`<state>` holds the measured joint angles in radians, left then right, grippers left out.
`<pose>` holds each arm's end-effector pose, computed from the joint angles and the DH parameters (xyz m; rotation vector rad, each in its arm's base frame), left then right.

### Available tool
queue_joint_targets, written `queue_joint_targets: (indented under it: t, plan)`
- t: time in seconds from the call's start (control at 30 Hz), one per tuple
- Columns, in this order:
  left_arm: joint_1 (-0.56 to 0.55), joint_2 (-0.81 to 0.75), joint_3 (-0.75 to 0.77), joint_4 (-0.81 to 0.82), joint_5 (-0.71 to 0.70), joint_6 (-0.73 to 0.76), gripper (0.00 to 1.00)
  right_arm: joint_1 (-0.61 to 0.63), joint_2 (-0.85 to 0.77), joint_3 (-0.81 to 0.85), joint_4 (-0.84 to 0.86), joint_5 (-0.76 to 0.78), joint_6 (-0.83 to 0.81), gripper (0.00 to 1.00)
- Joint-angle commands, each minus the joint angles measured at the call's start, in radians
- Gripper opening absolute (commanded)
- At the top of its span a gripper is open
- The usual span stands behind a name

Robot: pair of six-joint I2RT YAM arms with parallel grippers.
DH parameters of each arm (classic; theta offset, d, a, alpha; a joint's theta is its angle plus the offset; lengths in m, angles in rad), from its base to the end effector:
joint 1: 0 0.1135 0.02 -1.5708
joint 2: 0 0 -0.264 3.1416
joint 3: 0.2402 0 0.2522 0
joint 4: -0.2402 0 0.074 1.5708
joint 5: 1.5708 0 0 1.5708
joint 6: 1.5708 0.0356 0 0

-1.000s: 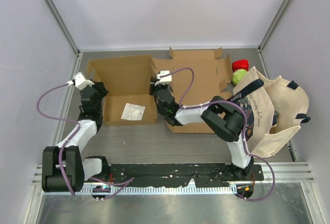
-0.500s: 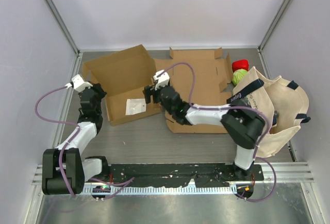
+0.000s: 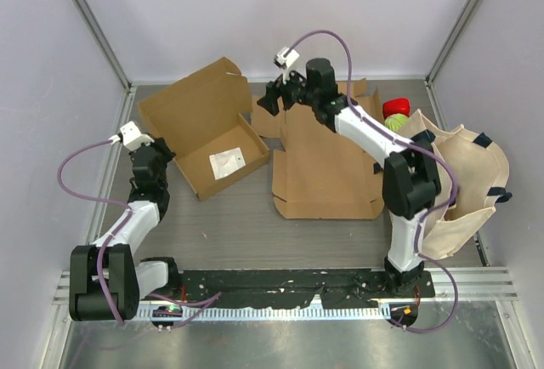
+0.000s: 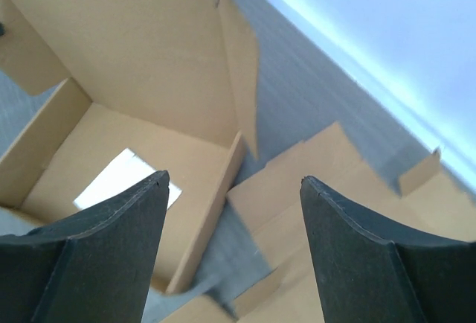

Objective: Fold the paper box

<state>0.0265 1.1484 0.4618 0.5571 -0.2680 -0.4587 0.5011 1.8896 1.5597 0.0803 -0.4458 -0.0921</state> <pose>0.2463 0.0160 0.2314 -0.5983 1.5875 -0.0954 0.3932 0.2329 0.3154 -0.8396 1.6491 0.6921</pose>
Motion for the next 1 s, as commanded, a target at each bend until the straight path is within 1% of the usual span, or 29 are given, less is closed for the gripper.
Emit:
queue_joint_targets:
  t: [0.0,0.03,0.07,0.1,0.13,0.2,0.23,0.3,0.33,0.43,0.47,0.5,0.63,0.73,0.77,0.8,0.83,0.87,0.9,0.97]
  plan:
    - [0.003,0.008,0.001,-0.020,-0.033,0.031,0.00,-0.025,0.153,0.241,-0.074,-0.200,-0.159,0.76]
    - [0.001,0.010,0.003,-0.023,-0.036,0.032,0.00,-0.032,0.187,0.329,-0.074,-0.223,-0.156,0.75]
    - [0.003,0.010,0.006,-0.028,-0.034,0.032,0.00,-0.039,0.260,0.377,-0.074,-0.238,-0.143,0.75]
    - [0.001,0.010,0.008,-0.028,-0.033,0.037,0.00,-0.045,0.294,0.429,-0.117,-0.257,-0.143,0.73]
    - [0.001,0.011,0.011,-0.029,-0.028,0.038,0.00,-0.049,0.330,0.521,-0.141,-0.283,-0.140,0.73]
    - [0.001,0.017,0.018,-0.037,-0.025,0.038,0.00,-0.044,0.399,0.604,-0.145,-0.315,-0.112,0.70]
    - [0.003,0.020,0.020,-0.034,-0.020,0.038,0.00,-0.045,0.413,0.617,-0.114,-0.344,-0.088,0.70]
    - [0.003,0.028,0.020,-0.033,-0.025,0.040,0.00,-0.044,0.439,0.632,-0.085,-0.349,-0.035,0.68]
    - [0.001,0.028,0.018,-0.033,-0.027,0.041,0.00,-0.041,0.443,0.635,-0.039,-0.343,-0.023,0.66]
    - [0.001,0.027,0.017,-0.031,-0.028,0.045,0.00,-0.029,0.454,0.635,0.016,-0.343,0.026,0.58]
    - [0.001,0.027,0.017,-0.033,-0.027,0.045,0.00,-0.024,0.451,0.632,0.024,-0.326,0.034,0.52]
    - [0.001,0.024,0.020,-0.034,-0.027,0.045,0.00,-0.016,0.444,0.622,0.045,-0.315,0.043,0.51]
    - [0.001,0.016,0.040,-0.055,-0.027,0.038,0.00,0.017,0.442,0.635,0.062,-0.271,0.057,0.43]
    - [0.001,0.008,0.061,-0.095,-0.030,0.023,0.00,0.030,0.456,0.691,0.012,-0.264,0.054,0.33]
    - [0.001,0.007,0.069,-0.111,-0.034,0.006,0.02,0.034,0.453,0.697,0.001,-0.266,0.048,0.26]
    - [0.003,0.007,0.078,-0.132,-0.042,-0.003,0.05,0.037,0.448,0.688,-0.007,-0.258,0.040,0.21]
    - [0.001,0.005,0.093,-0.160,-0.043,-0.011,0.10,0.040,0.434,0.679,-0.007,-0.251,0.025,0.15]
    - [0.003,0.005,0.100,-0.172,-0.046,-0.027,0.19,0.043,0.430,0.669,-0.004,-0.249,0.020,0.07]
    - [0.003,0.004,0.107,-0.187,-0.054,-0.032,0.23,0.042,0.424,0.656,-0.001,-0.248,0.015,0.02]
    - [0.003,-0.004,0.133,-0.244,-0.076,-0.044,0.34,0.042,0.411,0.648,-0.008,-0.243,-0.007,0.01]
